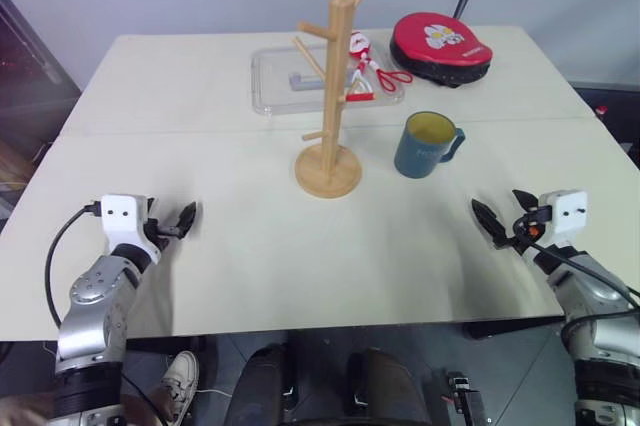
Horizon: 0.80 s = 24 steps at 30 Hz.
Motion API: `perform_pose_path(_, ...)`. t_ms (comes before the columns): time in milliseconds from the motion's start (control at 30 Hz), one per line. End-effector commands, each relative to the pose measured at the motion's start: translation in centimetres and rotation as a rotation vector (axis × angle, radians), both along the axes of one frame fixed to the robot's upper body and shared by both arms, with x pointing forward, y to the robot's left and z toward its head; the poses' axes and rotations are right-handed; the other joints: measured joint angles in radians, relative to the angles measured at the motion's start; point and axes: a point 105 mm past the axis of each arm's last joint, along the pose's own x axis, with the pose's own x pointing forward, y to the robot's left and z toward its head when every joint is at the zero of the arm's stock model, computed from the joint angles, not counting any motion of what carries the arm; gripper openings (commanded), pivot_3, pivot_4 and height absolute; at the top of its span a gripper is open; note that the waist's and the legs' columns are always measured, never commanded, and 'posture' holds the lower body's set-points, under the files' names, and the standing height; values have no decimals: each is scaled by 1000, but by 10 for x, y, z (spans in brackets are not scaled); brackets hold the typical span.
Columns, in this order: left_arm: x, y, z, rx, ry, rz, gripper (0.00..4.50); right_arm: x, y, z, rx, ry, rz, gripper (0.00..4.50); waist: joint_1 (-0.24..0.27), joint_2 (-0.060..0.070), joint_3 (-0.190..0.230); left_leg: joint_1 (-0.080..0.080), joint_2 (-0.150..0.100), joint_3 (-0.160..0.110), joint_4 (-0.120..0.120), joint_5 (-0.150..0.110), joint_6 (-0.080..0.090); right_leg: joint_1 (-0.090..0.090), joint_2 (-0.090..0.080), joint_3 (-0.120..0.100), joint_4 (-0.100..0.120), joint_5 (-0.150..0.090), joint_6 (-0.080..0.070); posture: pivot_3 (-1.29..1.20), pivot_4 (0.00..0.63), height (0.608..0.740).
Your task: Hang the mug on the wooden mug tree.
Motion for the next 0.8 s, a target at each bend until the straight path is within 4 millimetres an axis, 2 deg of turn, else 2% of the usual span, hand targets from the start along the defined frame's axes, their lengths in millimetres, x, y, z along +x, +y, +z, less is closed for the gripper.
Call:
perform_pose_path(33, 0, -2, 12, 23, -44, -17, 4500, -1, 0, 13, -19, -46, 5, 4459, 0, 0, 0, 0, 0, 0, 0, 0, 0, 0, 0, 0, 0, 0, 0, 0, 150, 740)
perform_pose_path(267, -2, -17, 13, -2, -43, -84, 4500, -1, 3, 19, -26, -58, 15, 4459, 0, 0, 0, 0, 0, 0, 0, 0, 0, 0, 0, 0, 0, 0, 0, 0, 150, 740)
perform_pose_path(400, -6, -32, 21, 16, -74, -176, 4500, 4, 6, 17, -32, -50, 16, 4459, -1, 0, 0, 0, 0, 0, 0, 0, 0, 0, 0, 0, 0, 0, 0, 0, 150, 740)
perform_pose_path(500, -13, -56, 35, -7, -134, -321, 4500, 12, 8, 22, -37, -70, 22, 4459, -3, 0, 0, 0, 0, 0, 0, 0, 0, 0, 0, 0, 0, 0, 0, 0, 150, 740)
perform_pose_path(567, -27, -87, 42, -18, -143, -517, 4500, 19, 8, 30, -34, -103, 17, 4459, -3, 0, 0, 0, 0, 0, 0, 0, -1, 0, 0, 0, 0, 0, -1, 0, 150, 740)
perform_pose_path(667, -44, -117, 50, -34, -145, -723, 4500, 29, 7, 34, -30, -122, 12, 4459, -2, 1, 0, 0, 0, 0, -1, 1, -1, 0, 0, 0, -1, 0, -1, 0, 150, 740)
perform_pose_path(800, -48, -132, 59, -43, -157, -819, 4500, 44, 6, 34, -45, -124, 9, 4459, -1, 1, 0, 0, 0, 0, -2, 1, -1, 0, 1, 0, -2, 0, -1, 0, 150, 740)
